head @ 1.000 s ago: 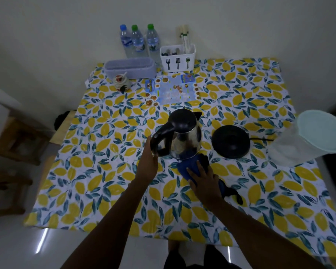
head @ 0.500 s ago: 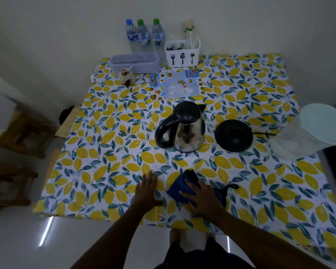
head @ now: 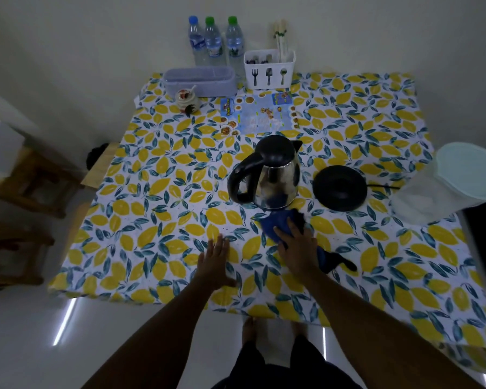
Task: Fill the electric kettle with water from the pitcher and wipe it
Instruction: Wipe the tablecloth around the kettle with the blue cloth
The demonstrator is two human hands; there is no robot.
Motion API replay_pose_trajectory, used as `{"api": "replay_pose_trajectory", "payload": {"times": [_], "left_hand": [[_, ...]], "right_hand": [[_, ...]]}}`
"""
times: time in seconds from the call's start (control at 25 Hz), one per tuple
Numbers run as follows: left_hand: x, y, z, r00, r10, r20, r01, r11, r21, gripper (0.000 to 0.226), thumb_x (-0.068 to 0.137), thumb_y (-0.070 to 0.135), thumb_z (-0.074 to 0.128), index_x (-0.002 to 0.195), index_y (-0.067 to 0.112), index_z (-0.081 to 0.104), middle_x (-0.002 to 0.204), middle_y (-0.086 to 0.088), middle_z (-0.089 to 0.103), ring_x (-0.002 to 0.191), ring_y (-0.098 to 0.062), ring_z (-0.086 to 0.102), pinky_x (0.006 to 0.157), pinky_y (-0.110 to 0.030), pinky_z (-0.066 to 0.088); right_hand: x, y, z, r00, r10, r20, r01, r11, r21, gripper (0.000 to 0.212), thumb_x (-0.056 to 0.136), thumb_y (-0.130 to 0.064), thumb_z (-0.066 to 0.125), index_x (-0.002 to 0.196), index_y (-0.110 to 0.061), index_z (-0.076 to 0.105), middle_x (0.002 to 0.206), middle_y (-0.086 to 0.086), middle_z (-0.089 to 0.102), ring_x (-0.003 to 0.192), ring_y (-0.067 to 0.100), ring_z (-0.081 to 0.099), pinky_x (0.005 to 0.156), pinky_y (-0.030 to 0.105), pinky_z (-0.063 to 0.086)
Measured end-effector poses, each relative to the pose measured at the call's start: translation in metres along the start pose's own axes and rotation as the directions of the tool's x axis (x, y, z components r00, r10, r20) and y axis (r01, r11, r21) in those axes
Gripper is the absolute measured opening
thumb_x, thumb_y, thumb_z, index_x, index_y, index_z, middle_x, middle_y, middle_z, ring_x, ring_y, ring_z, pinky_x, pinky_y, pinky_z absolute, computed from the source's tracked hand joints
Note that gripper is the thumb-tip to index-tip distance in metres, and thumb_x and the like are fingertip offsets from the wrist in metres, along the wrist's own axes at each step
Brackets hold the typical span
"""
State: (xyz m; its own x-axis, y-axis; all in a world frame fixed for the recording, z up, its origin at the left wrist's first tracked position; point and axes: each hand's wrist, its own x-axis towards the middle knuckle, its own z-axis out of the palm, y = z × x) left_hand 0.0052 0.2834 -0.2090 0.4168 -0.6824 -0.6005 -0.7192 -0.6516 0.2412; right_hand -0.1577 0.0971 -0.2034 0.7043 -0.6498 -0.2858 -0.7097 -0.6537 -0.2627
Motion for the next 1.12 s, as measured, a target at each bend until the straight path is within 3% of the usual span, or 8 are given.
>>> {"api": "replay_pose_trajectory", "payload": {"times": [0.16, 0.28, 0.36, 0.48, 0.64, 0.72, 0.88, 1.12], "left_hand": [[-0.001, -0.001, 0.001, 1.0, 0.003, 0.014, -0.004, 1.0, 0.007, 0.133, 0.065, 0.061, 0.076, 0.149, 0.017, -0.017, 0.159, -0.008, -0.027, 0.145, -0.034, -0.023, 0.117, -0.061, 0.005], [0.0, -0.001, 0.0, 1.0, 0.007, 0.024, -0.008, 1.0, 0.011, 0.133, 0.066, 0.06, 0.076, 0.148, 0.016, -0.019, 0.159, -0.008, -0.028, 0.145, -0.035, -0.024, 0.117, -0.061, 0.004], [0.001, -0.001, 0.001, 0.999, 0.011, 0.03, -0.011, 1.0, 0.013, 0.133, 0.066, 0.06, 0.076, 0.148, 0.016, -0.019, 0.158, -0.009, -0.028, 0.145, -0.036, -0.025, 0.117, -0.061, 0.004], [0.003, -0.003, 0.001, 0.999, 0.01, 0.031, -0.01, 1.0, 0.012, 0.134, 0.065, 0.061, 0.076, 0.148, 0.016, -0.019, 0.158, -0.009, -0.029, 0.144, -0.036, -0.025, 0.117, -0.061, 0.003], [0.006, -0.006, 0.005, 0.999, 0.017, 0.033, -0.018, 1.0, 0.014, 0.136, 0.063, 0.066, 0.074, 0.148, 0.016, -0.019, 0.158, -0.009, -0.029, 0.144, -0.036, -0.025, 0.117, -0.062, 0.004], [0.006, -0.007, 0.005, 0.999, 0.025, 0.025, -0.025, 1.0, 0.006, 0.136, 0.062, 0.067, 0.074, 0.148, 0.016, -0.019, 0.158, -0.009, -0.029, 0.145, -0.036, -0.024, 0.116, -0.062, 0.003], [0.0, -0.006, 0.003, 0.999, 0.039, 0.016, -0.039, 0.999, -0.006, 0.135, 0.063, 0.066, 0.074, 0.148, 0.017, -0.019, 0.158, -0.009, -0.028, 0.145, -0.036, -0.025, 0.117, -0.061, 0.002], [-0.005, 0.009, 0.002, 0.999, 0.003, 0.052, -0.003, 1.0, -0.002, 0.124, 0.073, 0.056, 0.073, 0.149, 0.016, -0.016, 0.158, -0.011, -0.028, 0.145, -0.037, -0.023, 0.118, -0.06, 0.004]], "right_hand": [[-0.065, -0.012, 0.031, 0.955, -0.291, 0.056, 0.291, 0.957, -0.002, 0.045, 0.088, -0.037, 0.053, 0.133, -0.036, 0.051, 0.15, 0.001, 0.042, 0.128, 0.042, 0.042, 0.095, 0.055, 0.042], [-0.08, 0.016, 0.029, 0.929, -0.348, 0.128, 0.353, 0.935, -0.024, 0.048, 0.088, -0.038, 0.052, 0.135, -0.037, 0.048, 0.152, -0.003, 0.039, 0.131, 0.039, 0.041, 0.094, 0.054, 0.043], [-0.068, 0.042, 0.017, 0.956, -0.273, 0.104, 0.28, 0.958, -0.058, 0.048, 0.091, -0.037, 0.049, 0.138, -0.036, 0.044, 0.155, -0.002, 0.033, 0.132, 0.038, 0.039, 0.097, 0.051, 0.042], [-0.036, 0.07, -0.007, 1.0, 0.001, -0.01, -0.002, 0.99, -0.138, 0.048, 0.097, -0.04, 0.039, 0.144, -0.035, 0.033, 0.159, -0.001, 0.022, 0.135, 0.034, 0.031, 0.103, 0.047, 0.039], [-0.006, 0.058, -0.015, 0.968, 0.242, -0.07, -0.245, 0.969, -0.041, 0.048, 0.099, -0.038, 0.038, 0.145, -0.028, 0.032, 0.16, 0.002, 0.019, 0.136, 0.038, 0.025, 0.103, 0.052, 0.036], [-0.01, 0.037, -0.006, 0.973, 0.214, -0.085, -0.215, 0.976, -0.007, 0.047, 0.097, -0.037, 0.04, 0.144, -0.029, 0.036, 0.159, 0.003, 0.022, 0.133, 0.04, 0.028, 0.101, 0.053, 0.038], [-0.053, 0.0, 0.03, 1.0, -0.005, 0.007, 0.005, 1.0, 0.005, 0.048, 0.092, -0.036, 0.048, 0.139, -0.03, 0.044, 0.156, 0.004, 0.031, 0.129, 0.04, 0.036, 0.102, 0.051, 0.037], [-0.098, 0.032, 0.042, 0.996, -0.018, 0.086, 0.021, 0.999, -0.038, 0.05, 0.09, -0.033, 0.055, 0.138, -0.034, 0.045, 0.153, 0.0, 0.036, 0.13, 0.041, 0.039, 0.097, 0.052, 0.043]]}}
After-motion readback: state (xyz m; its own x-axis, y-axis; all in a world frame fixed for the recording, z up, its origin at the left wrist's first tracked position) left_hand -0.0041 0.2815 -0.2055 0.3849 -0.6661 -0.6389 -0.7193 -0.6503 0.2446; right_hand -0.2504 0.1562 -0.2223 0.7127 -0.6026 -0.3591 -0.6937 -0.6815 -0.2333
